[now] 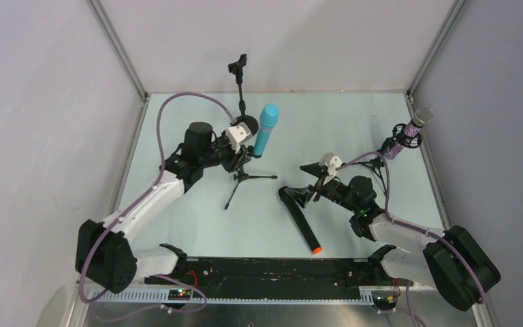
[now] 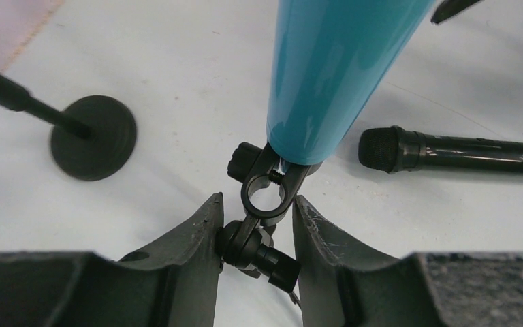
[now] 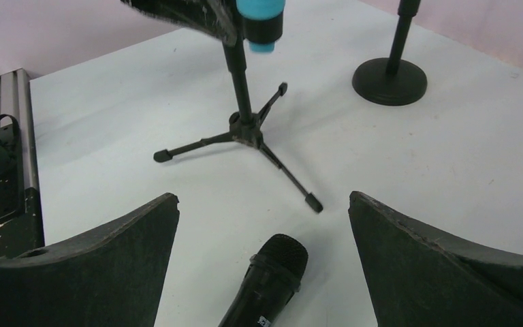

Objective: Attach the microphones to the stand

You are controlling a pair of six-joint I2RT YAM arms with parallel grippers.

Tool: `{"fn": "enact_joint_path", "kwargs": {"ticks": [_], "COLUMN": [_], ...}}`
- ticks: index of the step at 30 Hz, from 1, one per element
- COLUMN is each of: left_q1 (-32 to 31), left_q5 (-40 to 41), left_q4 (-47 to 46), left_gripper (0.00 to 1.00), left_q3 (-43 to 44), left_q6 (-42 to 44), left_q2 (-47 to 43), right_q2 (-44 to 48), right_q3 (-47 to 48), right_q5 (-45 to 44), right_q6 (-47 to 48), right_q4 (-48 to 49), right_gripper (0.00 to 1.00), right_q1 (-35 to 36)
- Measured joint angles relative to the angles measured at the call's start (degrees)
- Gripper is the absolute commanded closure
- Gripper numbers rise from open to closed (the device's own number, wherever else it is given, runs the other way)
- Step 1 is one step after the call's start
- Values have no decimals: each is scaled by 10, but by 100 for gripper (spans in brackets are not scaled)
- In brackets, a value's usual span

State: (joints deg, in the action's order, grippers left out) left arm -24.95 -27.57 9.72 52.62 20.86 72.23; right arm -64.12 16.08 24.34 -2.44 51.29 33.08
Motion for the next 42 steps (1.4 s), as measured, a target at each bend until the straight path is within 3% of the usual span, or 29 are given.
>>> {"fn": "enact_joint_path", "kwargs": {"ticks": [15, 42], "left_q1": [0, -21], "left_q5": [75, 9], "left_q4": [13, 57], "left_gripper": [100, 100], "left_q3": [14, 150], "left_q6": [-34, -114], "left_q2": [-123, -143], "right_q2": [-28, -219], "right_q3": [20, 197], "right_q5": [2, 5], "right_q6": [11, 16], "right_q4": [5, 115], "right_gripper": [0, 2], "right_q1": [39, 98]}}
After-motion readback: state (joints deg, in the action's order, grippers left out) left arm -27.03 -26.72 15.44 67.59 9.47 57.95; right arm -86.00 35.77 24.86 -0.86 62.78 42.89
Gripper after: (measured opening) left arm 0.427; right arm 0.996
